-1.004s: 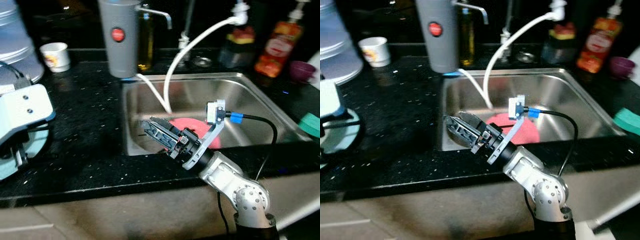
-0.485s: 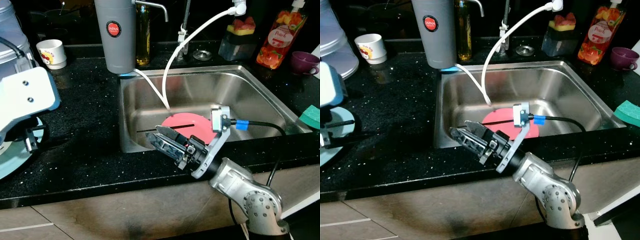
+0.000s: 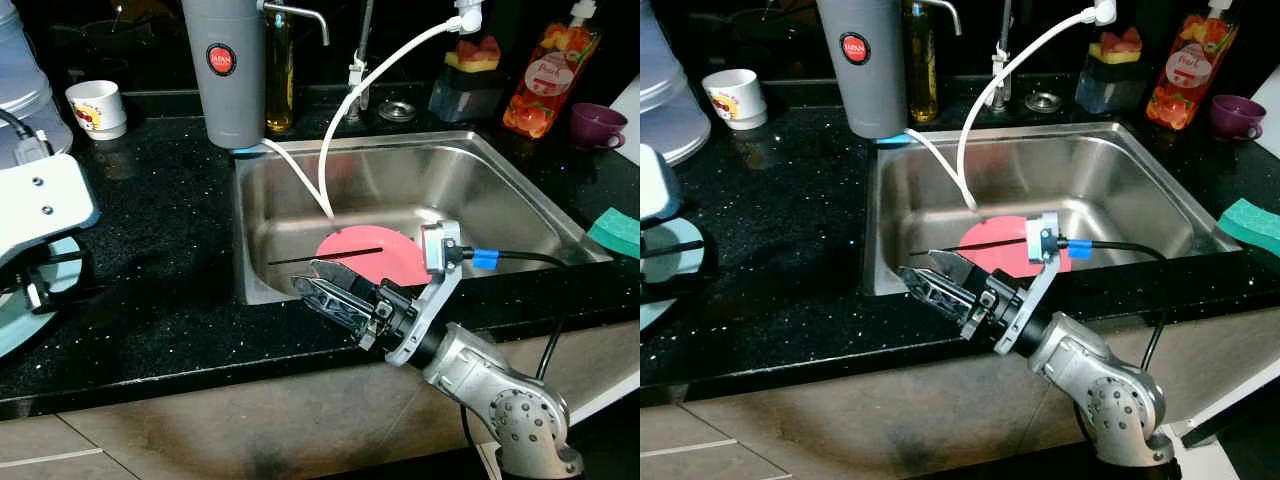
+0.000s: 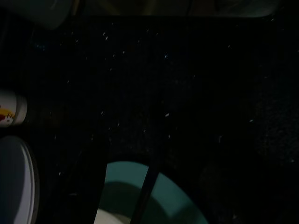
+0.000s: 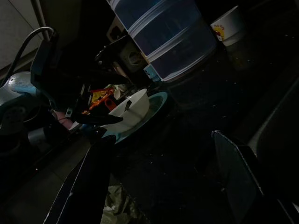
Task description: Kitchen organization
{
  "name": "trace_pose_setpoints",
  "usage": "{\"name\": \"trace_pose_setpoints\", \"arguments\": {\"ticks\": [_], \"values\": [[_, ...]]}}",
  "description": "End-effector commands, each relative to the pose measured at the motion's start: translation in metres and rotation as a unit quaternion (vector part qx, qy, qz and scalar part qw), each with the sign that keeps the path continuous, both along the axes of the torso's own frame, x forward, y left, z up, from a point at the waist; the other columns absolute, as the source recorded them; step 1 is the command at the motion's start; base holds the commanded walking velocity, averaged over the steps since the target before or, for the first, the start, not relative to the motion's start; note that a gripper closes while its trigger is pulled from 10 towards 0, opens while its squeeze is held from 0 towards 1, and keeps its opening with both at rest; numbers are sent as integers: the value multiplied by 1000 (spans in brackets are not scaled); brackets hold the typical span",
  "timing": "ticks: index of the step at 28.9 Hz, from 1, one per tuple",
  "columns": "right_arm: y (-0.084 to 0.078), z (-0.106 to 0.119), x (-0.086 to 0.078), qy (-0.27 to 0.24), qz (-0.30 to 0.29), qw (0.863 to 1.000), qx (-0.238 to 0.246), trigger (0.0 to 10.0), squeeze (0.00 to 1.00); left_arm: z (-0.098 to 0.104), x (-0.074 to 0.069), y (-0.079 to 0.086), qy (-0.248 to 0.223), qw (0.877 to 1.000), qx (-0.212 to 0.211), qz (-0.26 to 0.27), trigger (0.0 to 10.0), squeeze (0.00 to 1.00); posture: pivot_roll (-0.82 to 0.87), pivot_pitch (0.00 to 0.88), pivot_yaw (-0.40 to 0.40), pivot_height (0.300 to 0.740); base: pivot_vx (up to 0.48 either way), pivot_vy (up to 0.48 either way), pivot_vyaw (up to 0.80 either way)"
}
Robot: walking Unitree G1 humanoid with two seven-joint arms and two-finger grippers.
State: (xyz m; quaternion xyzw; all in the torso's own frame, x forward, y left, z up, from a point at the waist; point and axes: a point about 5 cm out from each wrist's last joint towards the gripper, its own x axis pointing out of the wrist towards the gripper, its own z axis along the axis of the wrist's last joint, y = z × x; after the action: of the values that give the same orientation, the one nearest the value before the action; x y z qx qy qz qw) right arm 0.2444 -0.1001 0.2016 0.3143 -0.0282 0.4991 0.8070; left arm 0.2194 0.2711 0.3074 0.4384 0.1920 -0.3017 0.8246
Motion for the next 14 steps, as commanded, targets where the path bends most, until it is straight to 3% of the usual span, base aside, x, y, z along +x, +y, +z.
{"name": "trace_pose_setpoints", "arguments": {"ticks": [1, 14], "values": [[-1, 4, -1, -13, 1, 1000, 0, 10000, 0, 4, -1, 2, -1, 1000, 18, 2, 10000, 0, 109, 0, -48, 740, 0, 0, 0], [-2, 3, 1, -10, 1, 1000, -7, 10000, 0, 1, -10, 16, 24, 999, 30, 34, 10000, 0, 126, 0, -59, 740, 0, 0, 0]]}}
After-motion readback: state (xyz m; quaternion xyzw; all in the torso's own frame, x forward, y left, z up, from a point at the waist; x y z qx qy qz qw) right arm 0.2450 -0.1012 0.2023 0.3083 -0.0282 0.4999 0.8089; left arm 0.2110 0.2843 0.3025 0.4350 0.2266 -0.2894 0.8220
